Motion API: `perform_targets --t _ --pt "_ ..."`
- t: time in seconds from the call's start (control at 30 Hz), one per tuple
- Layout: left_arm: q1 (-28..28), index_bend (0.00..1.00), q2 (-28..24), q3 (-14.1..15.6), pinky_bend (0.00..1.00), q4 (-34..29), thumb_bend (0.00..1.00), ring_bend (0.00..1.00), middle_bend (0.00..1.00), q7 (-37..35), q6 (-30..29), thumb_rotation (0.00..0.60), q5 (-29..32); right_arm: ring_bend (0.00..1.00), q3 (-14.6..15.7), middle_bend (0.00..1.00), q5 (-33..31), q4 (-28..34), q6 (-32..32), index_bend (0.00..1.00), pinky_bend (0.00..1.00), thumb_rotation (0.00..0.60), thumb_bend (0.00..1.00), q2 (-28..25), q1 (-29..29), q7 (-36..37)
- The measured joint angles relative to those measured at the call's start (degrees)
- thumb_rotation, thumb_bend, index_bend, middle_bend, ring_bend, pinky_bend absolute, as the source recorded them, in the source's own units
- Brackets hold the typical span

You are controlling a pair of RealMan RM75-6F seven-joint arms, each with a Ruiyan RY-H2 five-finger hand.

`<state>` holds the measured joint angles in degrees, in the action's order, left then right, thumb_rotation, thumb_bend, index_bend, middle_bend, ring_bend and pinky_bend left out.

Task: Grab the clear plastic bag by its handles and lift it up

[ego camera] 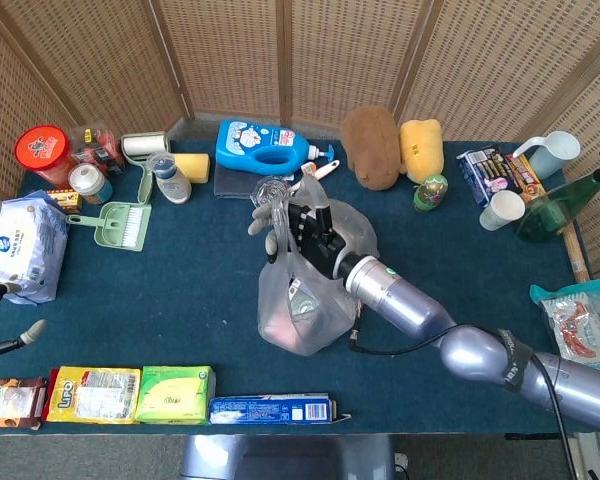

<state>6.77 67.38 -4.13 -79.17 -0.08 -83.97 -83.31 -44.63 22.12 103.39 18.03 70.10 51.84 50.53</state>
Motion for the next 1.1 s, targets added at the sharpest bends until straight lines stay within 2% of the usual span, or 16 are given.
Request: perform_targets --t 0.1,0.27,0.47,0.53,0.6,1.1 --pt "-0.03 0.32 0.0 0.08 0.13 -0.16 0.16 0.31 0.36 0.05 0.04 0.0 -0.02 0.67 -1.28 0.51 -0.25 0.52 -0.4 0.45 0.83 0.146 0.36 -1.82 -0.83 0.49" --pt "-0.17 0.32 0.06 0.27 0.13 -0.38 0.16 0.31 0.36 0.05 -0.05 0.0 -0.15 0.74 -3.65 0.56 -0.39 2.01 -1.32 0.49 0.93 0.345 0.47 -4.78 -2.93 1.53" --pt "-0.29 0.32 0.04 0.46 0.13 -0.77 0.16 0.31 0.36 -0.13 -0.37 0.0 -0.56 0.86 -7.17 0.65 -0.65 4.09 -3.21 0.58 1.0 0.544 0.53 -8.87 -6.26 3.25" --pt "-0.37 0.32 0.03 0.5 0.13 -0.84 0.16 0.31 0.36 -0.19 -0.49 0.0 -0.62 0.88 -8.65 0.68 -0.75 4.86 -3.99 0.61 1.0 0.586 0.54 -10.36 -7.56 3.89" --pt "-0.45 0.32 -0.01 0.56 0.13 -0.94 0.16 0.31 0.36 -0.22 -0.62 0.0 -0.71 0.89 -10.46 0.7 -0.78 5.76 -4.67 0.63 1.0 0.6 0.55 -11.86 -9.07 4.51" --pt "-0.85 0.32 -0.71 0.83 0.13 -2.61 0.16 0.31 0.36 0.54 -1.87 0.003 -1.77 0.9 -24.6 0.72 -1.94 10.38 -9.48 0.65 1.0 0.6 0.57 -20.38 -18.26 9.5"
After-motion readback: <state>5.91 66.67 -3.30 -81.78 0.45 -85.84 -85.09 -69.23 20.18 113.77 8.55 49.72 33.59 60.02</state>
